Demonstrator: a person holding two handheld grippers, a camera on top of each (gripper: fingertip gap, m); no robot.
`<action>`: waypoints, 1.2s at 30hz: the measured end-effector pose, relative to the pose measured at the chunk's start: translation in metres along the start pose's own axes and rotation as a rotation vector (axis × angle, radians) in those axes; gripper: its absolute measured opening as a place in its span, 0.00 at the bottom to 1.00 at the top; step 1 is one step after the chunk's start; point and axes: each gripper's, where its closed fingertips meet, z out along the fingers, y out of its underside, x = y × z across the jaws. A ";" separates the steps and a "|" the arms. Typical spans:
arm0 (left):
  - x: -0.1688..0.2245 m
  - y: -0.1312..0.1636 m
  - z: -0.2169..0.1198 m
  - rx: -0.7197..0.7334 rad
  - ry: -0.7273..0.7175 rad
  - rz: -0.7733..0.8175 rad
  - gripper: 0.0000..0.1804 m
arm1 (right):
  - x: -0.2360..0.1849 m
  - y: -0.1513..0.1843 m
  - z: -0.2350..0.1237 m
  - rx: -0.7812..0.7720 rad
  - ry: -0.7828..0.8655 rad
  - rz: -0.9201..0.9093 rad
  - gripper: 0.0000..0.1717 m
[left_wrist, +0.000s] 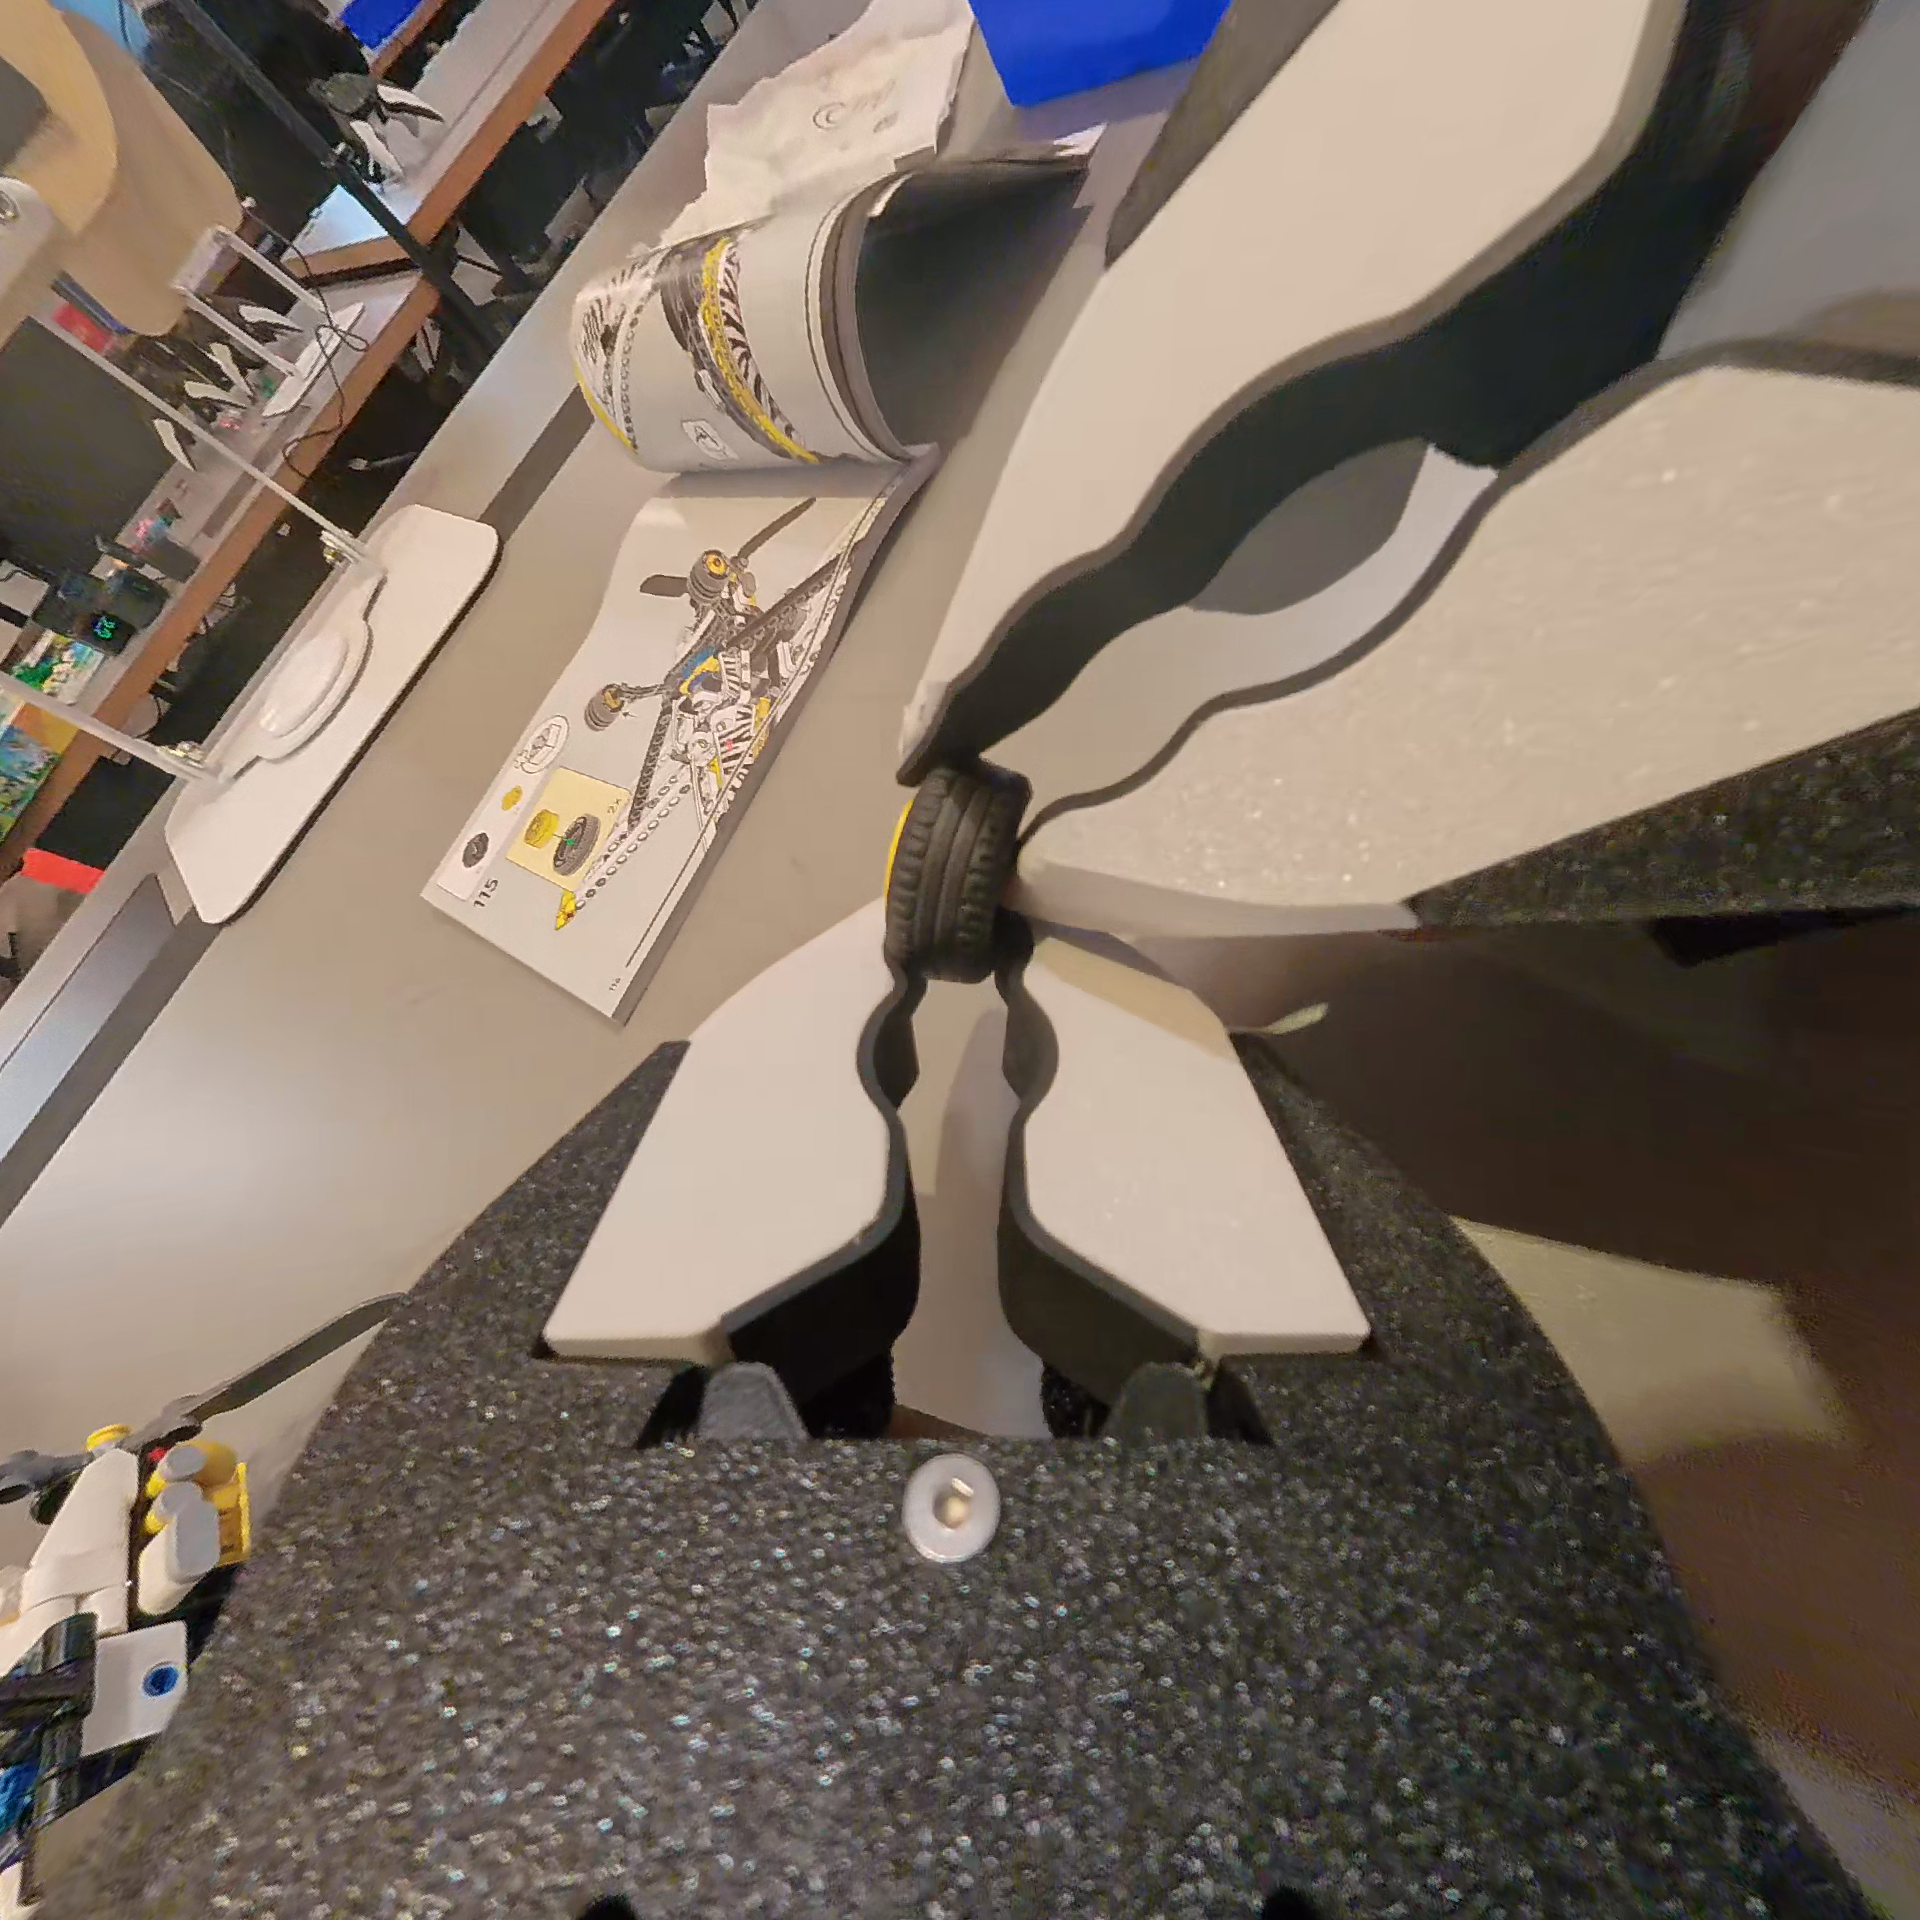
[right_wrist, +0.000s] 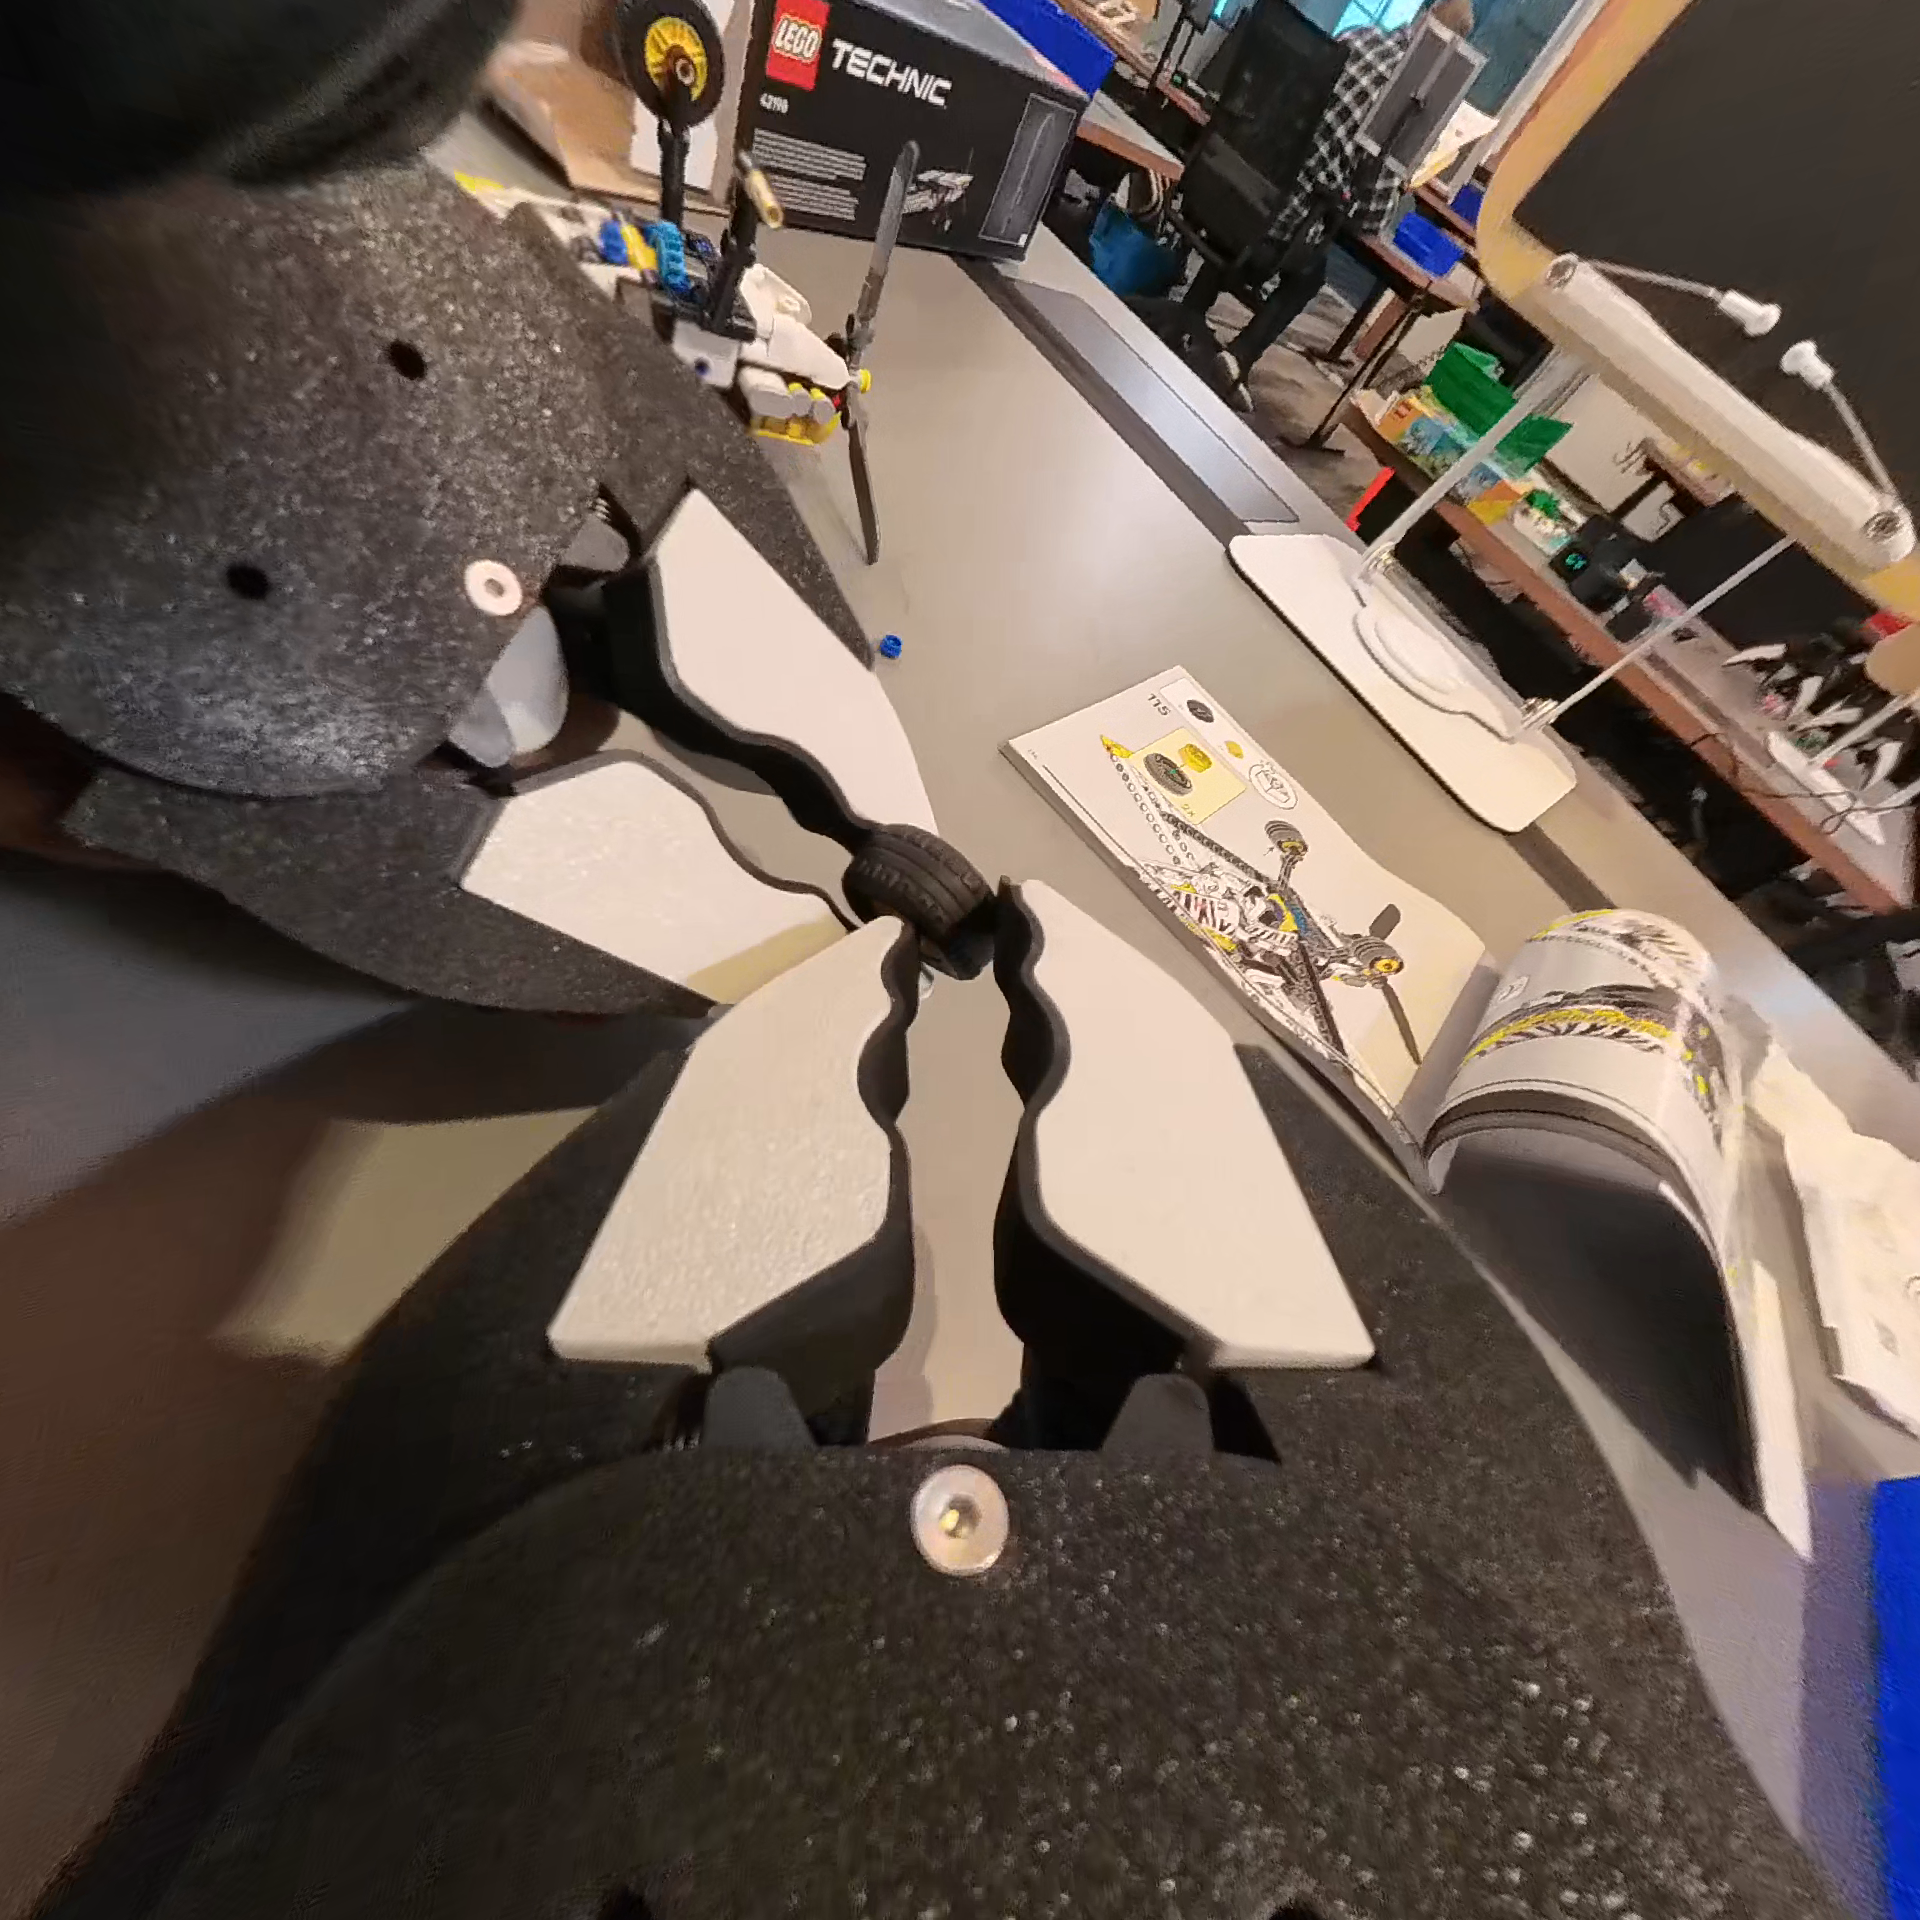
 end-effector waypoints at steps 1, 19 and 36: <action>0.000 0.000 0.000 0.002 -0.004 0.006 0.07 | 0.000 0.000 0.000 0.004 -0.004 0.029 0.08; -0.010 0.000 0.000 -0.050 -0.162 0.177 0.07 | 0.003 0.000 0.003 -0.004 0.025 0.276 0.06; 0.008 0.014 0.005 -0.035 0.170 0.015 0.07 | -0.009 0.010 0.010 -0.012 -0.088 -0.370 0.11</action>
